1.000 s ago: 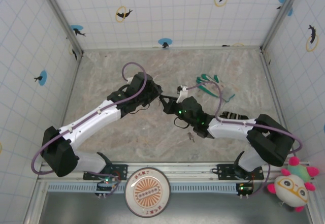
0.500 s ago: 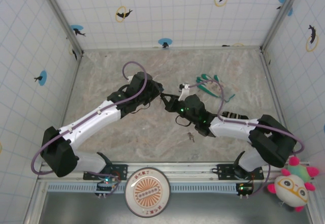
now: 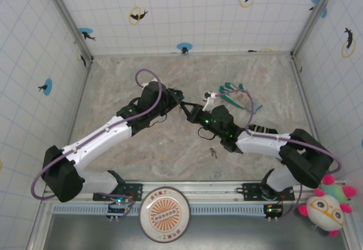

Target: Unlock with the key

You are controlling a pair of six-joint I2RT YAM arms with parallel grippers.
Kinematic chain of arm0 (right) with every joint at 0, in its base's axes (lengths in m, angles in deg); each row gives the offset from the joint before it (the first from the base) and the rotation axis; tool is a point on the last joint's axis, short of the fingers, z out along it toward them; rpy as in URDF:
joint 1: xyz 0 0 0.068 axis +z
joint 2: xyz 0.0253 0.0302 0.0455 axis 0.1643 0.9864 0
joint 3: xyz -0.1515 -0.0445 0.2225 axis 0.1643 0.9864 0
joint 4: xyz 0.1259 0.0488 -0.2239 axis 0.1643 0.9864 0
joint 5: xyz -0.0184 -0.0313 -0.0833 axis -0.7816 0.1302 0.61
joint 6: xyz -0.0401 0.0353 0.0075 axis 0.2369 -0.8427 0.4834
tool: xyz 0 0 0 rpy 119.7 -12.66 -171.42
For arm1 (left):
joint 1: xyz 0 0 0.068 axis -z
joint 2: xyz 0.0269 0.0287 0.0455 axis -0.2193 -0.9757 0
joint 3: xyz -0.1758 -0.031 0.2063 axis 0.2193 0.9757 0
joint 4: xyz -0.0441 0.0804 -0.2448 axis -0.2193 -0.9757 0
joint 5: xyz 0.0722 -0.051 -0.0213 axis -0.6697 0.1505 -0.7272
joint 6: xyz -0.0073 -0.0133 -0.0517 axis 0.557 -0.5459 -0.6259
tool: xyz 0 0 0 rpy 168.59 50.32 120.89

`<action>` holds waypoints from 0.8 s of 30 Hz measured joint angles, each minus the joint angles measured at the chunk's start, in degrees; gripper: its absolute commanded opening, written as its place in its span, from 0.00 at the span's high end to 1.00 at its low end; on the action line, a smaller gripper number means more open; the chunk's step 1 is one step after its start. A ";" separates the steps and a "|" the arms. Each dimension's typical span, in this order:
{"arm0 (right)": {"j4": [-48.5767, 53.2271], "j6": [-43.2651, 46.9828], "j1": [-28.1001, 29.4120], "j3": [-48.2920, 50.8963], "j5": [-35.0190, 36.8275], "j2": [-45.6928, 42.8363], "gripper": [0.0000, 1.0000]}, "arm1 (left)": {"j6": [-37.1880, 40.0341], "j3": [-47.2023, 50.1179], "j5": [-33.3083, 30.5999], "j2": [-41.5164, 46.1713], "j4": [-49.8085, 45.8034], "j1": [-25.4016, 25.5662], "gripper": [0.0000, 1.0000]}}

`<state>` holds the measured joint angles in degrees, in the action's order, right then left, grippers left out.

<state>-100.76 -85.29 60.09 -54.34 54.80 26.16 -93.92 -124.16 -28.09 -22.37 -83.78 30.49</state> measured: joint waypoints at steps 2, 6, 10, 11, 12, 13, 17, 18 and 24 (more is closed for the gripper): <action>-1.38 -0.87 -0.20 0.44 -0.63 0.00 1.00 | 0.52 0.57 0.24 0.63 0.96 0.04 1.00; -4.09 -2.23 -0.39 1.07 -1.97 0.00 1.00 | 1.51 1.20 0.57 2.21 1.64 0.09 1.00; -7.65 -3.98 -0.61 2.05 -2.89 0.00 1.00 | 2.19 2.05 1.55 3.61 3.19 0.11 1.00; -8.26 -4.31 -0.66 2.25 -3.06 0.00 1.00 | 2.34 2.19 1.77 3.76 3.54 0.11 1.00; -9.09 -4.81 -0.81 2.54 -3.30 0.00 1.00 | 2.60 2.36 1.97 3.91 4.02 0.11 1.00; -9.64 -5.29 -0.90 2.67 -3.54 0.00 1.00 | 2.80 2.51 2.14 4.04 4.33 0.11 1.00; -11.67 -6.88 -1.14 2.80 -4.28 0.13 1.00 | 3.45 3.10 2.54 4.92 5.81 0.11 1.00; -12.37 -7.43 -1.20 2.80 -4.44 0.15 1.00 | 3.50 3.10 2.64 5.18 6.10 0.11 1.00; -18.80 -11.10 -1.86 3.50 -6.14 1.97 1.00 | 4.37 3.34 2.99 6.27 7.32 0.11 1.00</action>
<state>-119.55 -96.39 58.23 -50.84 48.66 28.13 -89.54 -120.81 -25.10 -16.10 -76.46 30.60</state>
